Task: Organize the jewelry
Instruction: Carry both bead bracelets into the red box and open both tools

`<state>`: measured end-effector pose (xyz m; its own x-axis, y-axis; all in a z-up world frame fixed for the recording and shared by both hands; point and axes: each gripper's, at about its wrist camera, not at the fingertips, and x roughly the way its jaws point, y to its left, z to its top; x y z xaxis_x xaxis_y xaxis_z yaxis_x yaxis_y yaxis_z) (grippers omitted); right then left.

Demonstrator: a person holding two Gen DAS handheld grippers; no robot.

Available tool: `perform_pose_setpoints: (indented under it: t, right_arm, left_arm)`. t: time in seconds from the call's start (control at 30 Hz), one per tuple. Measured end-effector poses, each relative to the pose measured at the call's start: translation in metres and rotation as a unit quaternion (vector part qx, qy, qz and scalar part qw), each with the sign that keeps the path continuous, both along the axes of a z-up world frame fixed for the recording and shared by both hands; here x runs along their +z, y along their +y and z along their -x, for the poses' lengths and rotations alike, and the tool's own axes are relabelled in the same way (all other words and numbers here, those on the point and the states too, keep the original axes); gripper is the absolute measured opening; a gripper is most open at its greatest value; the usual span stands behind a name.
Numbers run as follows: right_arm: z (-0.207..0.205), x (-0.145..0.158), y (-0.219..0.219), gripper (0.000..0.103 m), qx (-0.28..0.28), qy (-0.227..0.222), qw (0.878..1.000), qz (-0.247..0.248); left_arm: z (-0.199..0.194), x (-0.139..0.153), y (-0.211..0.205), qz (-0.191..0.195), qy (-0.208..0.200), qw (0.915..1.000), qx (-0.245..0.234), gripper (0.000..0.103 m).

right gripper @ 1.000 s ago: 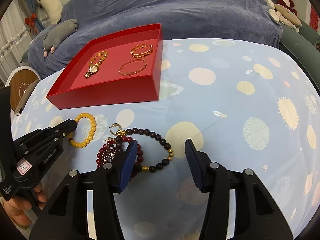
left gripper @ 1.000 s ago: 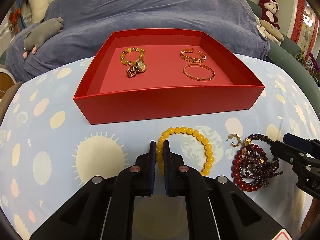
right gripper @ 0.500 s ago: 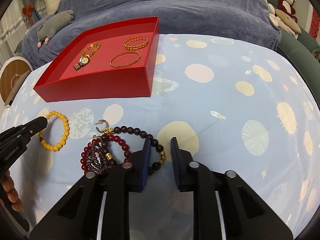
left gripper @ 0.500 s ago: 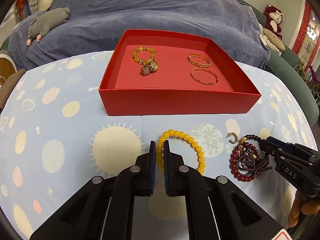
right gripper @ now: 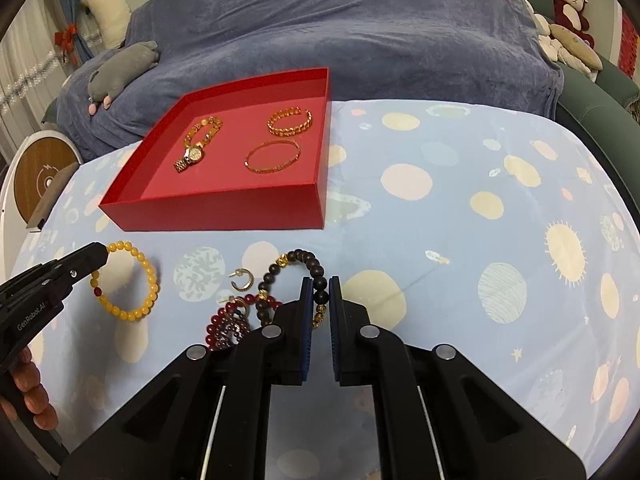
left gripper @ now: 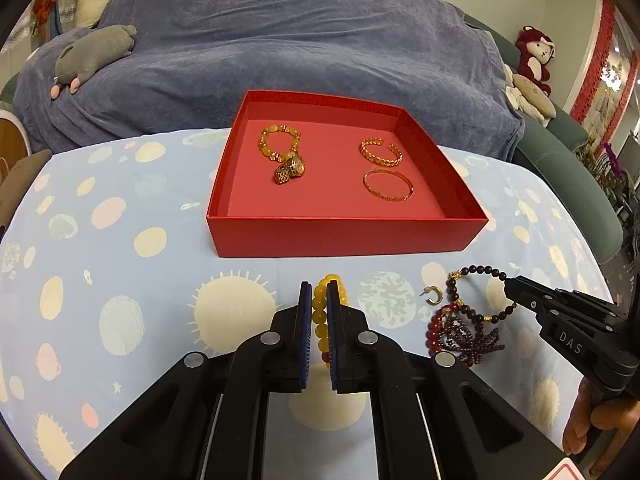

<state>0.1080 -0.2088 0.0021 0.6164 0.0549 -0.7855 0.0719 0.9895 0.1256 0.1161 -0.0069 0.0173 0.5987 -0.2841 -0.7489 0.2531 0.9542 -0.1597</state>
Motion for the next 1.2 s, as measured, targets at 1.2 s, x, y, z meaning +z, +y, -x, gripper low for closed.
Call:
perform_pose_setpoints:
  t: [1.2]
  right_arm:
    - [-0.109,-0.004,0.033,0.012,0.055,0.01,0.997,-0.051]
  left_arm:
    - [-0.107,-0.002,-0.011,-0.017,0.007,0.9994,0.03,0.018]
